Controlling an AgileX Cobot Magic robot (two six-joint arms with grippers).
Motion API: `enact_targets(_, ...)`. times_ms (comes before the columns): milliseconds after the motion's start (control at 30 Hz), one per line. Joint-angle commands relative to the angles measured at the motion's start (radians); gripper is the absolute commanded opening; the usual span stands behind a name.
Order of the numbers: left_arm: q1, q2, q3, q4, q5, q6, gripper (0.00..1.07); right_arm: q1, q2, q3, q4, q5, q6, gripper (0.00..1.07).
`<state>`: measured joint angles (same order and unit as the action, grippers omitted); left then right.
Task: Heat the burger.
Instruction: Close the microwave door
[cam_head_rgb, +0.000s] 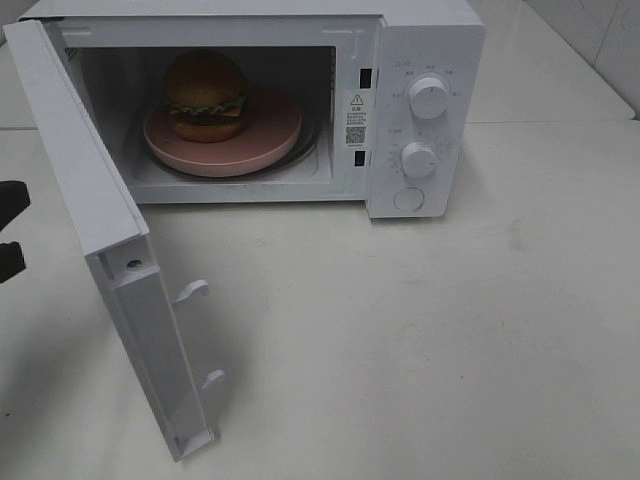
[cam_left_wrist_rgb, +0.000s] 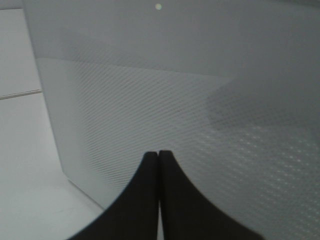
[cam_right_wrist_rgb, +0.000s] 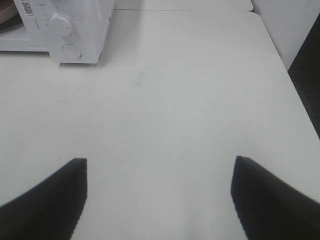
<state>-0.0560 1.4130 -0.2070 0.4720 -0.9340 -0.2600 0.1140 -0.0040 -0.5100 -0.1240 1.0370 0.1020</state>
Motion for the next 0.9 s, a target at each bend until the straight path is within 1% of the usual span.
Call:
enact_targets(33,-0.079,0.024,-0.016,-0.065,-0.019,0.067,0.0,-0.008,-0.027,0.003,0.004,-0.005,-0.001,0.76)
enact_targets(67,-0.079,0.024,-0.016,-0.065,-0.019,0.067,0.0,-0.008,-0.027,0.003,0.004,-0.005,-0.001,0.76)
enact_targets(100,-0.128,0.045,-0.021,-0.127,-0.019,0.118,0.0,-0.008,-0.027,0.003,0.004,-0.005,-0.001,0.76)
enact_targets(133,-0.128,0.045,-0.021,-0.127,-0.019,0.118,0.0,-0.008,-0.027,0.003,0.004,-0.005,-0.001,0.76)
enact_targets(167,-0.166,0.062,-0.023,-0.19,-0.021,0.139,0.0,-0.008,-0.027,0.003,0.004,-0.005,-0.001,0.76)
enact_targets(200,-0.183,0.069,-0.023,-0.218,-0.02,0.145,0.0,-0.008,-0.027,0.003,0.004,-0.005,-0.001,0.76)
enact_targets(233,-0.183,0.069,-0.023,-0.218,-0.02,0.145,0.0,-0.008,-0.027,0.003,0.004,-0.005,-0.001,0.76)
enact_targets(267,-0.222,0.083,-0.027,-0.275,-0.021,0.149,0.0,-0.008,-0.027,0.003,0.004,-0.005,-0.001,0.76)
enact_targets(300,-0.255,0.1,-0.038,-0.304,-0.019,0.149,0.0,-0.008,-0.027,0.003,0.004,-0.005,-0.001,0.76)
enact_targets(400,-0.267,0.108,-0.044,-0.312,-0.019,0.149,0.0,-0.008,-0.027,0.003,0.004,-0.005,-0.001,0.76)
enact_targets(433,-0.297,0.125,-0.058,-0.333,-0.019,0.167,0.0,-0.008,-0.027,0.003,0.004,-0.005,-0.001,0.76)
enact_targets(500,-0.311,0.13,-0.065,-0.344,-0.019,0.176,0.0,-0.008,-0.027,0.003,0.004,-0.005,-0.001,0.76)
enact_targets(533,-0.345,0.14,-0.077,-0.383,-0.016,0.199,0.0,-0.008,-0.027,0.003,0.004,-0.005,-0.001,0.76)
enact_targets(567,-0.378,0.152,-0.089,-0.435,-0.014,0.21,0.0,-0.008,-0.027,0.003,0.004,-0.005,-0.001,0.76)
enact_targets(600,-0.378,0.152,-0.089,-0.435,-0.014,0.21,0.0,-0.008,-0.027,0.003,0.004,-0.005,-0.001,0.76)
enact_targets(633,-0.396,0.159,-0.096,-0.46,-0.012,0.216,0.0,-0.008,-0.027,0.003,0.004,-0.005,-0.001,0.76)
enact_targets(667,-0.429,0.176,-0.112,-0.509,-0.012,0.231,0.0,-0.008,-0.027,0.003,0.004,-0.005,-0.001,0.76)
enact_targets(767,-0.446,0.184,-0.121,-0.537,-0.012,0.24,0.0,-0.008,-0.027,0.003,0.004,-0.005,-0.001,0.76)
enact_targets(833,-0.512,0.218,-0.163,-0.632,-0.011,0.288,0.0,-0.008,-0.027,0.003,0.004,-0.005,-0.001,0.76)
enact_targets(867,-0.512,0.218,-0.163,-0.632,-0.011,0.288,0.0,-0.008,-0.027,0.003,0.004,-0.005,-0.001,0.76)
enact_targets(900,-0.527,0.227,-0.176,-0.651,-0.01,0.302,0.0,-0.008,-0.027,0.003,0.004,-0.005,-0.001,0.76)
